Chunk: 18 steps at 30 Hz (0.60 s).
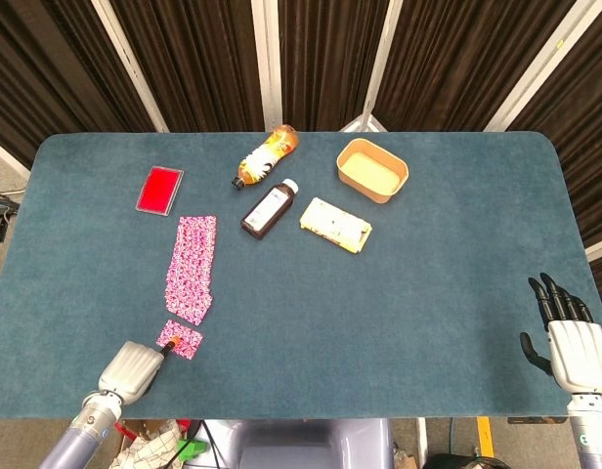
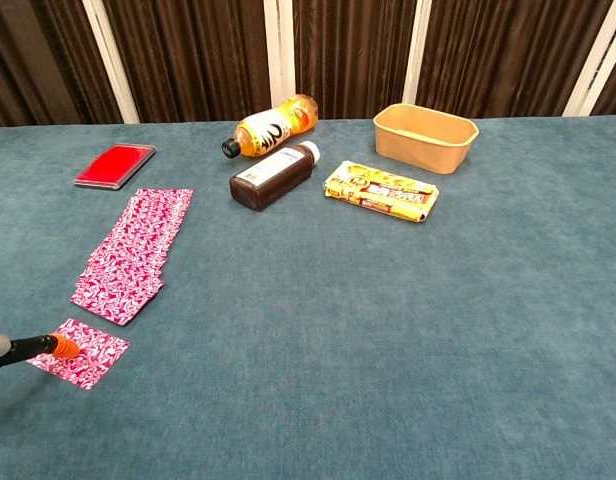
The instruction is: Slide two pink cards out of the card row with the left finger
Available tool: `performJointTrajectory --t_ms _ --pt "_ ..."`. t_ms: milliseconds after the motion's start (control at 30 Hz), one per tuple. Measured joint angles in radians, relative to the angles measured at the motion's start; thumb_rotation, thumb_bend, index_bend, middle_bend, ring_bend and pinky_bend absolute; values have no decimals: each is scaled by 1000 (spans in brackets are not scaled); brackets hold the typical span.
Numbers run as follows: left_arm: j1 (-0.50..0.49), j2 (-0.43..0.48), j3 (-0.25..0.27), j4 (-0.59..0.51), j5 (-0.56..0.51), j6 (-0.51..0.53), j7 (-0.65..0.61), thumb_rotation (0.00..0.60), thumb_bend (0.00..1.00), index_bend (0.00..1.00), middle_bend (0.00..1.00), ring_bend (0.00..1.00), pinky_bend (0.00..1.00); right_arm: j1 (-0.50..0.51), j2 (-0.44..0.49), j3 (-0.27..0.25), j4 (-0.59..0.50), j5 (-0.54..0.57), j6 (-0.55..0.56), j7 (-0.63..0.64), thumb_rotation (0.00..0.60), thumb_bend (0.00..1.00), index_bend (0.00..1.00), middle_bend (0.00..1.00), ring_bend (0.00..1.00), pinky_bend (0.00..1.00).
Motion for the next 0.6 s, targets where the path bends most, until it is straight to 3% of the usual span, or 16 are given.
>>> performJointTrajectory --t_ms 600 --pt "21 57 -5 -32 146 46 -125 600 984 134 902 780 696 4 -2 3 -1 5 -5 -8 600 415 32 56 135 178"
